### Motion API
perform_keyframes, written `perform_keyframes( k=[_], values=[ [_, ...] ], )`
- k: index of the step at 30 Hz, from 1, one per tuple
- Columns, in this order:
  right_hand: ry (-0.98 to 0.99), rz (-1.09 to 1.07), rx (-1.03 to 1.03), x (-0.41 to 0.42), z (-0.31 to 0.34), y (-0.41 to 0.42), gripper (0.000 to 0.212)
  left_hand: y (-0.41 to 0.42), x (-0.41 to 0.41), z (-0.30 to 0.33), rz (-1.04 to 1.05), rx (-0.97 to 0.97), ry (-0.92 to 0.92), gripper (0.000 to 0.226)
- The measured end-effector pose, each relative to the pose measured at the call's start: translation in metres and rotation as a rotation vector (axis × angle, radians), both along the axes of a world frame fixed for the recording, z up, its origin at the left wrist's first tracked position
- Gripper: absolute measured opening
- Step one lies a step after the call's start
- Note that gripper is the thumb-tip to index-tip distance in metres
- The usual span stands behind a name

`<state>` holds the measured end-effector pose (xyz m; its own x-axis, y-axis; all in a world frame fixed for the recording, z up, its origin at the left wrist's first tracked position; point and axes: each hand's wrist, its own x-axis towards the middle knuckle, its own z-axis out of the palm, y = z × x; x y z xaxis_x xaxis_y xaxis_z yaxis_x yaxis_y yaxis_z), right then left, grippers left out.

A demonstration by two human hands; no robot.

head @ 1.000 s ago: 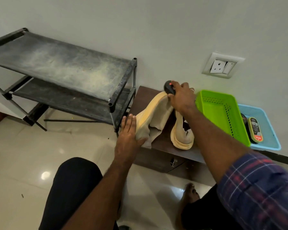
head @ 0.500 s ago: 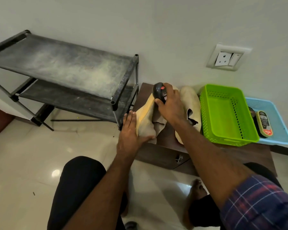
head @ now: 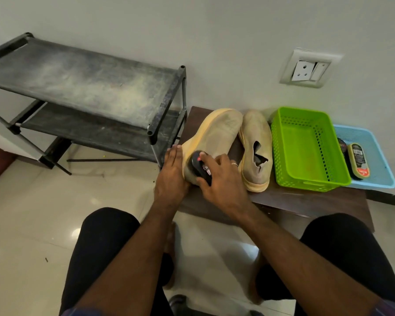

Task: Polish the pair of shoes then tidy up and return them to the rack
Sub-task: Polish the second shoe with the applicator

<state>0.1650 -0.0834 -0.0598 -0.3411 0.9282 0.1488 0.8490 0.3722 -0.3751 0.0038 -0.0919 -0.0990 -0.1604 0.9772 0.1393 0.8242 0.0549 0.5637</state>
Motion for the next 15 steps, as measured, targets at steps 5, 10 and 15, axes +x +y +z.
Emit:
perform_keyframes(
  k=[5,10,15],
  values=[
    [0.037,-0.083,-0.1,0.045,0.007,-0.001,0.056,0.0,0.003,0.005,0.011,-0.032,-0.006,0.095],
    [0.331,-0.089,-0.029,0.006,0.03,-0.006,0.059,0.001,0.005,0.005,0.041,-0.049,-0.012,0.088],
    [0.181,-0.056,0.004,-0.025,0.009,-0.015,0.062,0.003,0.004,0.006,0.059,-0.054,-0.02,0.077]
  ],
)
